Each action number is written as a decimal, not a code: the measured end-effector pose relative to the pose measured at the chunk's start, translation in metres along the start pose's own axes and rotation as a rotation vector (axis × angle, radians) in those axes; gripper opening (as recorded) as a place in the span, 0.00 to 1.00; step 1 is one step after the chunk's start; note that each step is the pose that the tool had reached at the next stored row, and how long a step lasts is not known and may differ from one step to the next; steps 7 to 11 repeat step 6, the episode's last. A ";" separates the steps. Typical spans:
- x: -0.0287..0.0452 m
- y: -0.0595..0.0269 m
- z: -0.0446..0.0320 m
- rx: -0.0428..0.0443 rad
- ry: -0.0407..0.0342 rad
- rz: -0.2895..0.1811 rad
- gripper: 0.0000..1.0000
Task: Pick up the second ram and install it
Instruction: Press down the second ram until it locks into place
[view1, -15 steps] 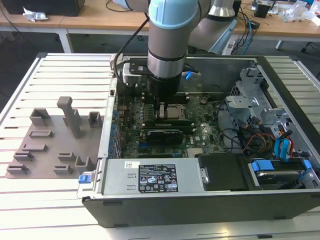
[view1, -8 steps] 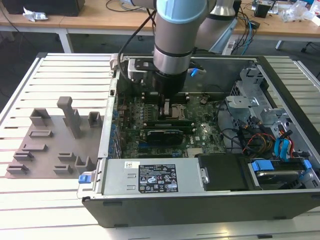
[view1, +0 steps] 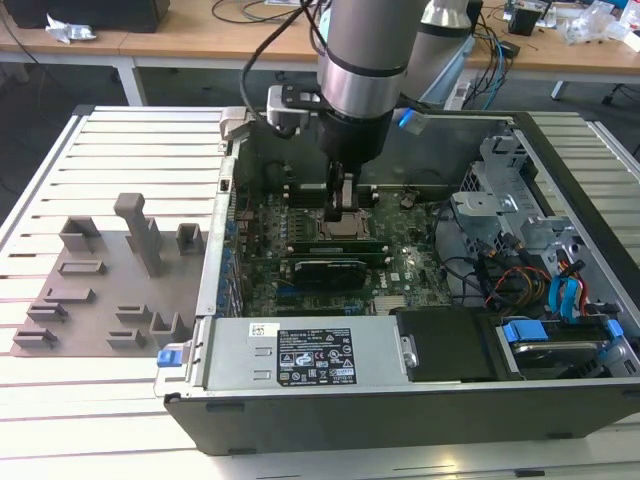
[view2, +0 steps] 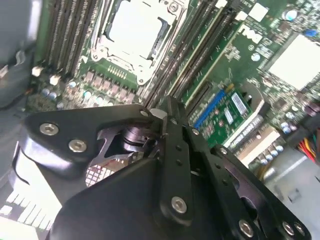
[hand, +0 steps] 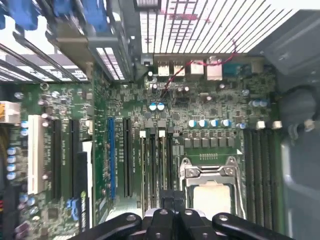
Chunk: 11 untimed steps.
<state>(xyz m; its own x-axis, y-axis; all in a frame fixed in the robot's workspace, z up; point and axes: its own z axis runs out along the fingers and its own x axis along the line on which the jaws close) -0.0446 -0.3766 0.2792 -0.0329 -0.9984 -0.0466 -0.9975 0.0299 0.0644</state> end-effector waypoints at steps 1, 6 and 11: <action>-0.0001 0.0000 -0.0010 0.0001 -0.0002 0.000 0.10; -0.0001 0.0001 -0.0011 0.0000 -0.0001 0.000 0.10; -0.0001 0.0001 -0.0011 0.0000 -0.0001 0.000 0.10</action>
